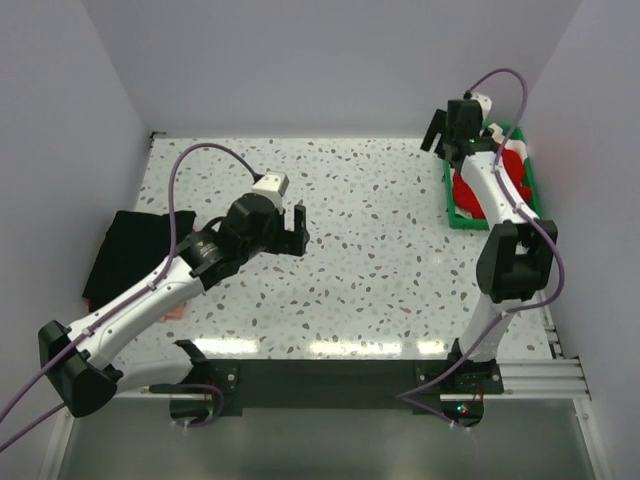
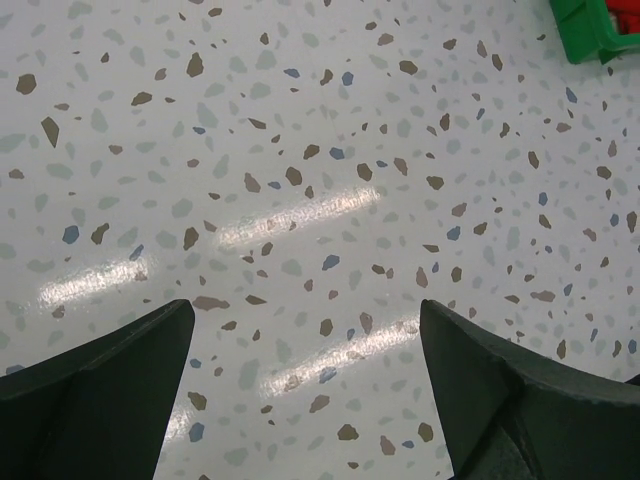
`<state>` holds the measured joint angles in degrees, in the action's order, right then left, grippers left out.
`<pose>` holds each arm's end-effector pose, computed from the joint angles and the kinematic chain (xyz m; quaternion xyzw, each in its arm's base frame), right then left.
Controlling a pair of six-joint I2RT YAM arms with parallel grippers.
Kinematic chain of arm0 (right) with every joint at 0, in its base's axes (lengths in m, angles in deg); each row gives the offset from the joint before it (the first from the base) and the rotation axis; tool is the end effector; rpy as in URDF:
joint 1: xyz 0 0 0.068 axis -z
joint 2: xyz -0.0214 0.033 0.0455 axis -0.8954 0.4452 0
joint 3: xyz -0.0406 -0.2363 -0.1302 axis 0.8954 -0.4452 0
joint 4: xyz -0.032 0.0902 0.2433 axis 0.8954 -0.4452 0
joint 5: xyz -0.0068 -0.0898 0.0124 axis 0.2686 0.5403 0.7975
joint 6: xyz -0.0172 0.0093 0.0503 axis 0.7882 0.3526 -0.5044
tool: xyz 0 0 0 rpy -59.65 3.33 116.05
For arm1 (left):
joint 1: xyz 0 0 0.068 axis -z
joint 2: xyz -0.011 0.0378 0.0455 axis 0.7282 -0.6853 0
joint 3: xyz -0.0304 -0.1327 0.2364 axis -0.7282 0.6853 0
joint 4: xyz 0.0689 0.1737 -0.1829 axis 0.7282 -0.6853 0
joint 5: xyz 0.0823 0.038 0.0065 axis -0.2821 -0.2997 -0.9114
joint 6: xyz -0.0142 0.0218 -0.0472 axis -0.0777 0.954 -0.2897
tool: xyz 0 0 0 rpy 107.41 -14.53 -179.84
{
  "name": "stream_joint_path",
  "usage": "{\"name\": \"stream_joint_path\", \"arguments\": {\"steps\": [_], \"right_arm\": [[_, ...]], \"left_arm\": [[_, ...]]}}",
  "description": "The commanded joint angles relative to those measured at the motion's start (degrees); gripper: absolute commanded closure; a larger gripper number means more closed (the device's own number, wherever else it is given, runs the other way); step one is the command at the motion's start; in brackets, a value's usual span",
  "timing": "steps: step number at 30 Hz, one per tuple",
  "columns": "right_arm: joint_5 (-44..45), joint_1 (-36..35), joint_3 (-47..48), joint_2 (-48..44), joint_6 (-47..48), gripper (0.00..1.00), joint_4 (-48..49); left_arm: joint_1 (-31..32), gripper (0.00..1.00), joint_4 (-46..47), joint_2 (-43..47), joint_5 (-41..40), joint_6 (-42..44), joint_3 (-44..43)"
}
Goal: Fold and stack the t-shirts
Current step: Grab the tshirt from the pile
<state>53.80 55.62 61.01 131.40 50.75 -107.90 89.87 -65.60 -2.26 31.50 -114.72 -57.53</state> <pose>0.4110 0.0446 0.3286 0.1773 0.8602 -0.0423 0.4764 0.1887 -0.1650 0.3313 0.0659 0.8785 -0.1793 0.4380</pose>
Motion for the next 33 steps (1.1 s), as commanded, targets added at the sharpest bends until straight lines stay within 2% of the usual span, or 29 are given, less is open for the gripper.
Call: {"name": "stream_joint_path", "arguments": {"steps": [1,2,3,8,14,17,20,21,24,27,29,33], "right_arm": [[-0.29,7.39,9.45,8.6,-2.37,0.03,-2.25],[-0.99,7.94,11.81,10.29,-4.21,0.04,-2.17],[-1.17,11.51,12.79,12.05,-5.1,0.04,-2.17],[-1.0,16.29,16.32,20.4,-8.53,0.09,-2.35],[-0.12,19.46,12.72,22.7,-8.98,0.12,-0.24],[-1.0,19.72,11.14,23.4,-8.54,0.18,0.55],[-1.79,19.81,9.2,23.49,-8.54,0.3,1.52],[-1.88,19.81,8.85,23.4,-8.54,0.39,1.61],[-2.58,19.81,7.97,22.96,-8.36,0.57,1.79],[-2.5,19.81,7.36,22.0,-8.1,0.69,1.61],[-2.76,19.81,7.18,21.47,-7.57,0.73,1.43],[-3.72,19.72,8.23,21.03,-7.13,0.97,-0.06]], "left_arm": [[-0.42,0.0,0.67,2.3,-0.83,1.56,-1.52],[-0.33,0.0,0.75,2.39,-0.66,1.47,-1.43],[-0.42,0.0,0.84,2.47,-0.57,1.47,-1.26],[-0.51,0.0,1.9,2.83,0.75,1.47,-0.64],[-0.77,0.0,2.6,2.83,1.63,1.56,0.24],[-1.12,0.0,2.86,2.74,2.51,1.3,0.68],[-1.21,0.0,2.95,2.74,2.69,1.12,0.85],[-1.21,0.0,2.95,2.83,2.51,1.12,0.94],[-1.21,0.0,2.95,3.0,2.33,1.12,1.12],[-1.21,0.0,2.95,3.0,2.25,1.03,1.2],[-1.21,0.0,3.04,2.91,2.33,1.03,1.2],[-1.21,0.0,2.95,3.0,2.25,1.03,1.29]]}}
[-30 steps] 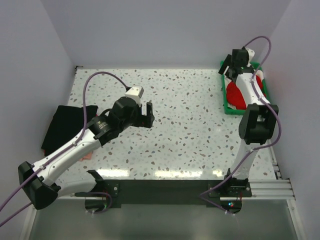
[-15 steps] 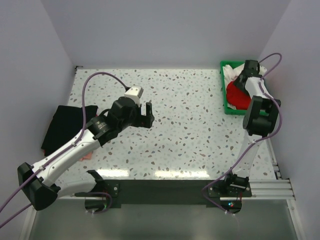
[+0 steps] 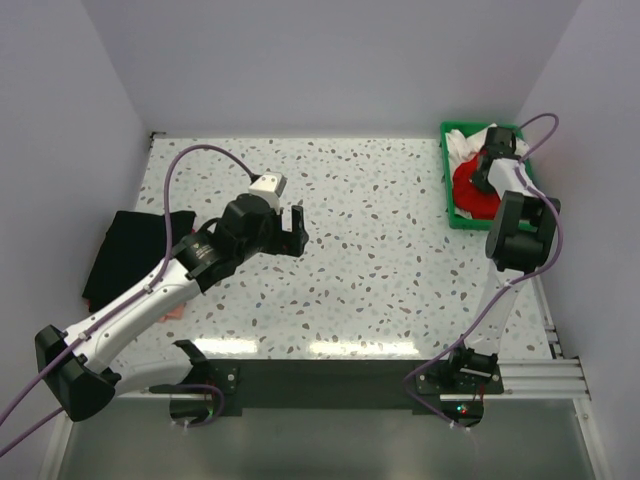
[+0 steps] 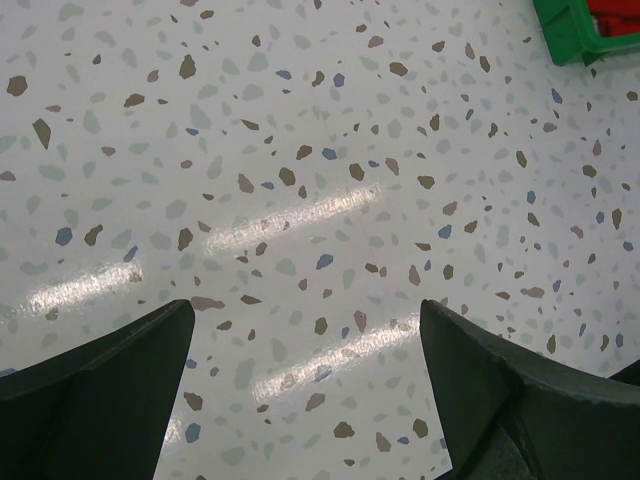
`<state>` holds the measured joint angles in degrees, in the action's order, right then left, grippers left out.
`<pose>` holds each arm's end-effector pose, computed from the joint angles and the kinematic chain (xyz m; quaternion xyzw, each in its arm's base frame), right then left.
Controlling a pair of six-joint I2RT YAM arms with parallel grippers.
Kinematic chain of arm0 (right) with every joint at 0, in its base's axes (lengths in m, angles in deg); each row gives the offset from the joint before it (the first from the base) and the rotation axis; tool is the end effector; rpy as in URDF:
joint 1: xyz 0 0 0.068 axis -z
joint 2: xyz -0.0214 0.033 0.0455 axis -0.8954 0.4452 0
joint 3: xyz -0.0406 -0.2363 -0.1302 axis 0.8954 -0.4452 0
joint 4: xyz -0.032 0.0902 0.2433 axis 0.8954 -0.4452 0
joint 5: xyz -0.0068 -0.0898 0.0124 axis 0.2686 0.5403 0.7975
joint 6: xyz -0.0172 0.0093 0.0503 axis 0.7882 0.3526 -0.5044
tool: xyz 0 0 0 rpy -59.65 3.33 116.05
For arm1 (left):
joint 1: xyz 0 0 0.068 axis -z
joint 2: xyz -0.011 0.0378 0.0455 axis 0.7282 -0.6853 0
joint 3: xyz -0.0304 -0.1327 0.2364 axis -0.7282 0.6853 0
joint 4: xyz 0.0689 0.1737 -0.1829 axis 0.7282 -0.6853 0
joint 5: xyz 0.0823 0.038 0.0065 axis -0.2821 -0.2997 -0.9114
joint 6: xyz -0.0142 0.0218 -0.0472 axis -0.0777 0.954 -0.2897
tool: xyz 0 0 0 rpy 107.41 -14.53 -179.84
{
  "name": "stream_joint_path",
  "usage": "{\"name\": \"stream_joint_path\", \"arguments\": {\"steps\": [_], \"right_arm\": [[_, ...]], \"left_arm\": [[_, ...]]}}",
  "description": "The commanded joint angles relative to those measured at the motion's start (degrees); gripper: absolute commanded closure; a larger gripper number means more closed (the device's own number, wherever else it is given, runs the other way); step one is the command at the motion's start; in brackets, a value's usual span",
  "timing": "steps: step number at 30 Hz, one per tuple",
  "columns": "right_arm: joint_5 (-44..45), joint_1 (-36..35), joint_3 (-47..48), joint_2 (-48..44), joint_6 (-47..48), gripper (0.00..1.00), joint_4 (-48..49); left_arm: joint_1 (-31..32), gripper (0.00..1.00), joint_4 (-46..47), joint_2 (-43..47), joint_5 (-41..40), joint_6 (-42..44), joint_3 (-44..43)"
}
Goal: Fold and stack the t-shirts
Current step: Grab the tshirt from the pile
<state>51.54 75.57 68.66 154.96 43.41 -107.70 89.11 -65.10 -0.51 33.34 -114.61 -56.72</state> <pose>0.4747 -0.1125 0.1940 0.3674 0.8571 -0.1027 0.3462 0.1855 -0.1591 0.3341 0.0665 0.8738 -0.1948 0.4406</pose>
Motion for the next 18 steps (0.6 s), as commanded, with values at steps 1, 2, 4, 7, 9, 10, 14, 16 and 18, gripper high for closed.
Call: {"name": "stream_joint_path", "arguments": {"steps": [1,2,4,7,9,10,14,16,18], "right_arm": [[-1.82,-0.15,0.93,-3.06,0.21,1.0,-0.87],[-2.09,-0.15,0.94,-4.54,0.3,1.0,-0.96],[-2.79,-0.23,0.94,-6.39,0.22,1.0,-1.05],[-4.1,-0.15,1.55,-12.26,0.3,1.0,-0.96],[-4.98,-0.32,1.81,-14.73,0.39,1.0,-1.13],[-6.21,-0.23,1.99,-15.97,0.3,1.0,-1.05],[-9.46,-0.5,2.87,-22.12,0.39,1.0,-0.79],[-10.96,-0.85,3.74,-25.45,0.39,1.0,-0.7],[-14.21,-1.55,4.36,-27.31,0.22,1.0,-0.17]], "left_arm": [[-0.45,0.0,2.45,1.43,0.41,0.92,0.48],[-0.45,0.0,2.45,1.34,0.32,0.92,0.4],[-0.44,0.0,2.36,1.43,0.23,0.92,0.4],[-0.45,0.0,2.45,1.34,0.23,0.83,0.22],[-0.45,0.0,2.45,1.26,0.15,0.75,0.13],[-0.45,0.0,2.45,1.34,0.06,0.75,0.05],[-0.53,0.0,2.19,1.6,-0.64,0.39,-0.39],[-0.53,0.0,2.01,1.52,-0.73,0.05,-0.57],[-0.62,0.0,1.92,1.78,-1.08,-0.39,-0.75]]}}
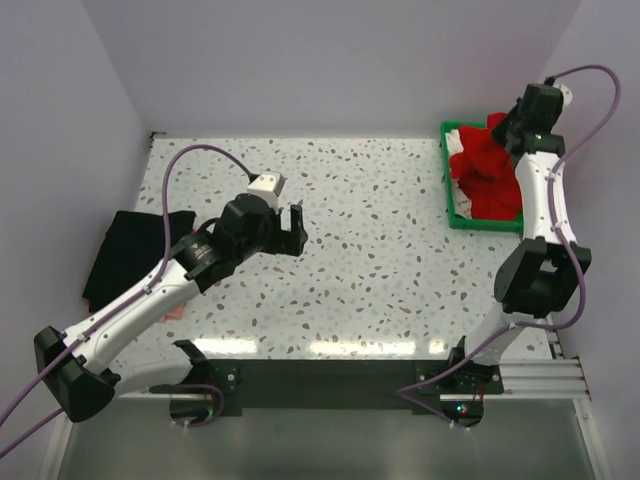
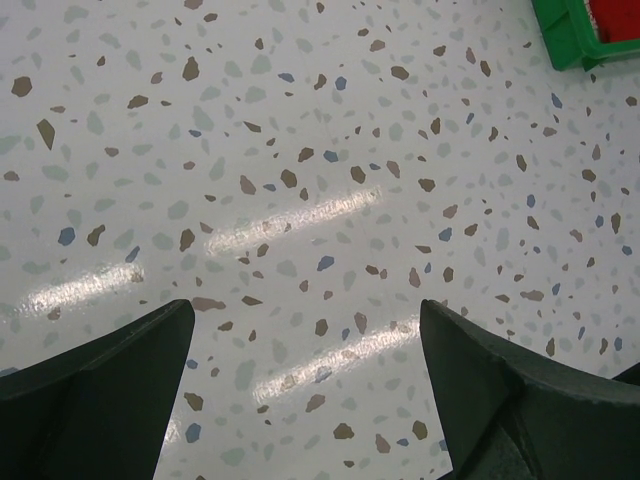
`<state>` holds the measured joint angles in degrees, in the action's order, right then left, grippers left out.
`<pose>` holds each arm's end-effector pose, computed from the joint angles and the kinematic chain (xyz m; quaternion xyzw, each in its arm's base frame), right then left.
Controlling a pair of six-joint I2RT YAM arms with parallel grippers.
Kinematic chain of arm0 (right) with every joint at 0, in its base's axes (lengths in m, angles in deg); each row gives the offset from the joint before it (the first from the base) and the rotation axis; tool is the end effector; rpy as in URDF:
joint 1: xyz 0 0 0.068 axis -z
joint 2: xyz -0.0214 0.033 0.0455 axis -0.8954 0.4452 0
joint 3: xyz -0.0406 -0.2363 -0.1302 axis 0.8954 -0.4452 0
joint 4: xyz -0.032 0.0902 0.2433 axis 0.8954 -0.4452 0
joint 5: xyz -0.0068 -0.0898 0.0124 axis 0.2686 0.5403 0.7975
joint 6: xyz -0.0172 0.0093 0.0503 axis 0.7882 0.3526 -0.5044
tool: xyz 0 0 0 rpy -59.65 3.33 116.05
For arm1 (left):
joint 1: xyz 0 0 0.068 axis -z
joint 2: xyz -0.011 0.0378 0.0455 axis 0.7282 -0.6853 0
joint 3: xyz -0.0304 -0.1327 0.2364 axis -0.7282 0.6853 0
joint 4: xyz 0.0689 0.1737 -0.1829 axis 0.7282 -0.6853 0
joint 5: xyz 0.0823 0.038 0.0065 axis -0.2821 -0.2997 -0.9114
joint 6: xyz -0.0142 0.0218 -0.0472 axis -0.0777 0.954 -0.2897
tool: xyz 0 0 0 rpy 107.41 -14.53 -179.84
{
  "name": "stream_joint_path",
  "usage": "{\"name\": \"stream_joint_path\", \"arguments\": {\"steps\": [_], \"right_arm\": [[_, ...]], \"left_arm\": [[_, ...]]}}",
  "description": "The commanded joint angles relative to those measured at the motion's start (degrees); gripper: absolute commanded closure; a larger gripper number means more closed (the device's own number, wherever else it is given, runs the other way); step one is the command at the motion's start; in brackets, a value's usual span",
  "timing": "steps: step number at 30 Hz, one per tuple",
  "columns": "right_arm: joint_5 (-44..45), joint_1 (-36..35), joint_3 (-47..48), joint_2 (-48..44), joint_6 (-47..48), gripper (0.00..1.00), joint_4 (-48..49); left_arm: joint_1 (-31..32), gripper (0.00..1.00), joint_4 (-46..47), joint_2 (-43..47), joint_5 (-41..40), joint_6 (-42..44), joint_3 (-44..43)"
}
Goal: Fold and stack the t-shirts
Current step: Grab the tshirt from the pile, then move the tshirt to the center of the board
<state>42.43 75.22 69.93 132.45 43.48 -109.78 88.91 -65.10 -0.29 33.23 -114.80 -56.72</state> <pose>0.4108 -0.0906 0.3704 0.3286 0.7965 0.0026 0.5075 0.1854 -0.1578 0.3349 0.0628 0.8731 -0.1951 0.4424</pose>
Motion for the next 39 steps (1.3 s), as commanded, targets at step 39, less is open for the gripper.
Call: {"name": "stream_joint_path", "arguments": {"steps": [39], "right_arm": [[-6.96,-38.47,8.02,-13.34,-1.26,1.0,9.47]], "left_arm": [[-8.34,0.0,5.52,1.13,2.89,-10.57,6.1]]}}
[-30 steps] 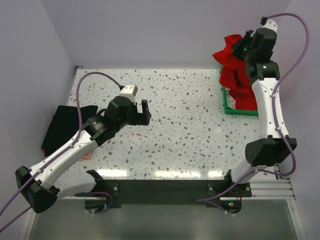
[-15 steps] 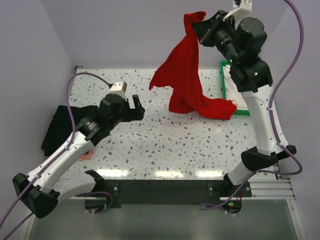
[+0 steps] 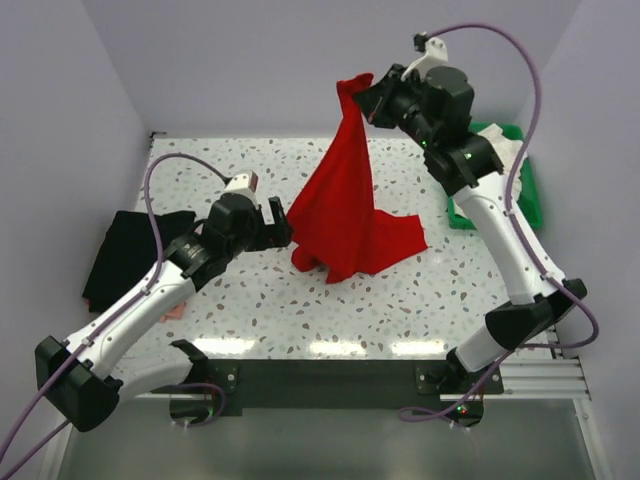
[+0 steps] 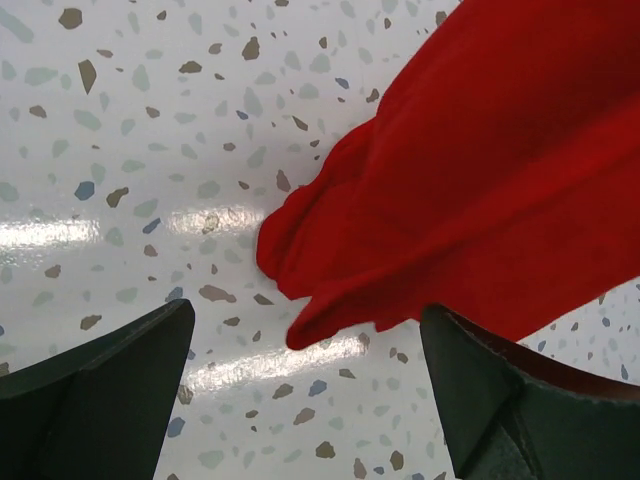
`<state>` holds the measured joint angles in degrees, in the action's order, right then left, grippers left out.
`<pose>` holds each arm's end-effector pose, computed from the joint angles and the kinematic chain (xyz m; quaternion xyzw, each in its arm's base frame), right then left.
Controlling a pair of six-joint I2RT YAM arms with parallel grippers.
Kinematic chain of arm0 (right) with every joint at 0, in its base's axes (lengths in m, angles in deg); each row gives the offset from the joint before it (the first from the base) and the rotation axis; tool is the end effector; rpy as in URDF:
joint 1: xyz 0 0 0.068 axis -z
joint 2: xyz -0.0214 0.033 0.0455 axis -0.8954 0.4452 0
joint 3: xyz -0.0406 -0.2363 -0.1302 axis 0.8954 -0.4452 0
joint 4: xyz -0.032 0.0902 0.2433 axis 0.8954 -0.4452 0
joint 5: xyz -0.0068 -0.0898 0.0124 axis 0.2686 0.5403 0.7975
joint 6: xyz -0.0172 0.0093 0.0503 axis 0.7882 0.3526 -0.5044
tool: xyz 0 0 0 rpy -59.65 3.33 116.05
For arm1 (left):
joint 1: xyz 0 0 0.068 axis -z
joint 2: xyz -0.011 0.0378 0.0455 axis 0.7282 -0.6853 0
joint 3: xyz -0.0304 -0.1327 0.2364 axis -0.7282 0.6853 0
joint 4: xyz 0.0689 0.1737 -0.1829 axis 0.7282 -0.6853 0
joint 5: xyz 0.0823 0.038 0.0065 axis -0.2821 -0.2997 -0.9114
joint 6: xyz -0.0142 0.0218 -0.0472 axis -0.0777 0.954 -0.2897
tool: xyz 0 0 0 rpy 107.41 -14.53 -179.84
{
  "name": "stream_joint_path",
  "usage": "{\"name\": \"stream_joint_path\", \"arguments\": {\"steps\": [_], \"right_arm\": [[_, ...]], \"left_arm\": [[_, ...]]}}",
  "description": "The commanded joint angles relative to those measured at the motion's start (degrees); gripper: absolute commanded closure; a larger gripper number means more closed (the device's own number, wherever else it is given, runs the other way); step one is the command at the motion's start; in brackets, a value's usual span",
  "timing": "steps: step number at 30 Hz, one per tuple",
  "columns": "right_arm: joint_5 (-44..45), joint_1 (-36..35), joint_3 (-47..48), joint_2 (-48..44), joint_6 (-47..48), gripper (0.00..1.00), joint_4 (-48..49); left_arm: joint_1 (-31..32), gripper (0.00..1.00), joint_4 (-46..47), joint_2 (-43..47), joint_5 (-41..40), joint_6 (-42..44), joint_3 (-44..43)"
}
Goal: Fold and stack the t-shirts
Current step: Move the tshirt to the center of the board, then flatten the tshirt out
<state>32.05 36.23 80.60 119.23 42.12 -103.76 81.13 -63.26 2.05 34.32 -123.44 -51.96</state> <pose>0.2947 0.1531 0.5269 0.0038 0.7040 0.3429 0.6219 0.1978 -0.1271 0.3185 -0.0576 0.8764 -0.2028 0.4330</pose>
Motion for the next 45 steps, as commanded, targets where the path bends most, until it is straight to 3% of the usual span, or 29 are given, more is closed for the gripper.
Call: {"name": "stream_joint_path", "arguments": {"steps": [1,10,17,27,30,33,34,38,45], "right_arm": [[3.61,1.05,-3.26,0.68,0.36,1.0,2.76],[-2.63,14.31,-6.86,10.43,-2.36,1.0,1.61],[-6.41,15.47,-9.68,11.67,-2.54,1.0,3.19],[-7.9,15.99,-9.76,12.81,-1.66,1.0,2.75],[-8.69,16.17,-10.73,12.81,-2.19,1.0,3.63],[-8.96,16.35,-10.65,12.81,-2.27,1.0,3.46],[-9.05,16.43,-10.39,12.81,-2.19,1.0,3.19],[-8.7,16.52,-9.51,11.41,-1.57,1.0,1.88],[-6.59,17.05,-8.8,5.18,0.18,1.0,-1.46]], "left_arm": [[-0.55,0.0,4.04,-1.56,2.58,-2.72,2.04],[-0.55,0.03,10.54,-10.26,4.09,-7.47,7.32],[-0.38,0.11,22.03,-25.01,5.14,-8.79,6.35],[1.03,0.22,32.6,-30.21,11.98,-9.49,7.41],[1.64,0.33,33.04,-32.41,12.34,-10.02,6.97],[1.82,0.53,32.61,-33.91,12.78,-10.29,6.18],[1.82,0.67,32.08,-34.0,12.44,-10.29,5.74],[1.64,1.0,25.24,-30.67,8.84,-9.94,3.37],[-2.91,1.0,7.67,-15.66,-4.6,-9.93,-5.32]]}}
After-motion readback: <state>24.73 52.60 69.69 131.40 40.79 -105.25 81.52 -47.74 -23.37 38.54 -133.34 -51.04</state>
